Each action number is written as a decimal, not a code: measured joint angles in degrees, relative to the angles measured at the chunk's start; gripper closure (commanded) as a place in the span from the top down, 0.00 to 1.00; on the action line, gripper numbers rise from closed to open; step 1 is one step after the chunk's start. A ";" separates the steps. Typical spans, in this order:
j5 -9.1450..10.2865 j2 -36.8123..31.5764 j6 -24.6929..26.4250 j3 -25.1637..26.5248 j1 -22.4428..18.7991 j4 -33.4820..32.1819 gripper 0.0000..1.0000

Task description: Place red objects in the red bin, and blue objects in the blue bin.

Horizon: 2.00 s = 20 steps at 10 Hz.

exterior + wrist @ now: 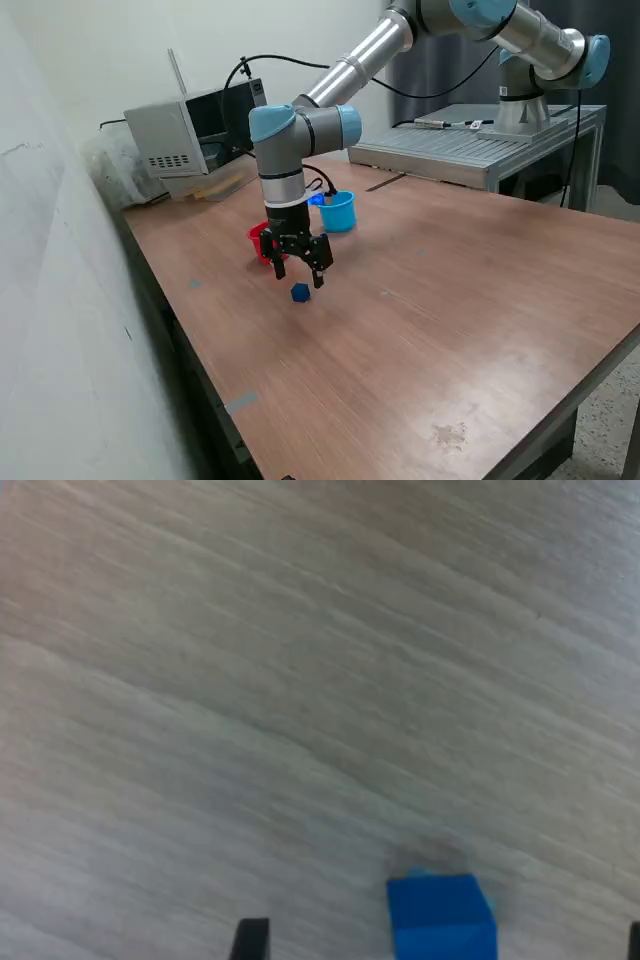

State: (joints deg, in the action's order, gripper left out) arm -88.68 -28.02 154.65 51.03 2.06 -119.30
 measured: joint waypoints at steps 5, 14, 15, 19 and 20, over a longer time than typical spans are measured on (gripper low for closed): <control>0.00 0.21 0.02 0.25 -0.45 -0.26 0.00; -0.42 0.43 0.04 -0.05 -0.49 -0.48 0.00; -0.61 0.27 0.06 -0.13 -0.48 -0.47 0.00; -0.85 -5.71 0.27 3.09 -0.56 -0.43 0.00; -0.83 -8.68 0.29 6.24 -0.63 -0.49 0.00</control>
State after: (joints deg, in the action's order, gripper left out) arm -89.51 -36.71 154.94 57.27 1.43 -119.78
